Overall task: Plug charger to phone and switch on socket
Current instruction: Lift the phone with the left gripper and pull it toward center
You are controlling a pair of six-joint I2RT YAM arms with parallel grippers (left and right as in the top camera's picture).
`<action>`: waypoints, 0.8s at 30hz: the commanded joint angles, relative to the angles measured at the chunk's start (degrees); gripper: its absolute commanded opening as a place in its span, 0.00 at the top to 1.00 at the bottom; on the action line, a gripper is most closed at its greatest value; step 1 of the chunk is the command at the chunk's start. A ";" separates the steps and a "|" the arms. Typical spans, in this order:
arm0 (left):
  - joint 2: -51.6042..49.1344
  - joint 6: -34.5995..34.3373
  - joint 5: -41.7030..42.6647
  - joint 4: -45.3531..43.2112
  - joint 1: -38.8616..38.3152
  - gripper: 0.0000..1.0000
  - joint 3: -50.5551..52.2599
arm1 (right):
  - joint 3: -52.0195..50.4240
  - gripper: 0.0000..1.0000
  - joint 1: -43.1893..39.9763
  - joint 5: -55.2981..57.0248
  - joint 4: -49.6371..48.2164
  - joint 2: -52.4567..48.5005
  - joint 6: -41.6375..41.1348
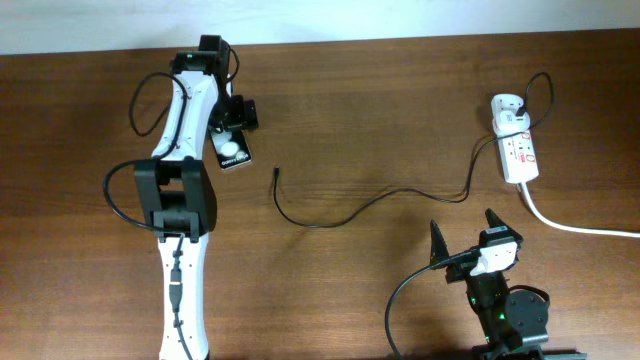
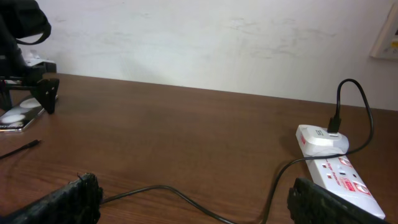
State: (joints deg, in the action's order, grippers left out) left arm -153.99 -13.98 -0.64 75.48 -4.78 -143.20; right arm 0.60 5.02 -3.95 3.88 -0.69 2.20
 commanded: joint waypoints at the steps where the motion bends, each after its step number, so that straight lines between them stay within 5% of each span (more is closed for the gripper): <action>1: -7.37 -4.81 4.07 1.99 -0.70 0.00 3.65 | -0.28 0.01 -0.17 -0.33 0.26 0.50 0.37; 11: -7.37 -7.26 4.07 2.82 -0.70 0.05 3.65 | -0.28 0.01 -0.17 -0.33 0.26 0.48 0.37; 24: -7.37 -9.60 4.26 1.95 -0.70 0.26 3.65 | -0.28 0.01 -0.17 -0.33 0.26 0.48 0.37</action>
State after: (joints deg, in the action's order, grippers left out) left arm -153.97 -22.15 0.03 77.89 -4.93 -143.20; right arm 0.60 5.02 -3.95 3.88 -0.69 2.20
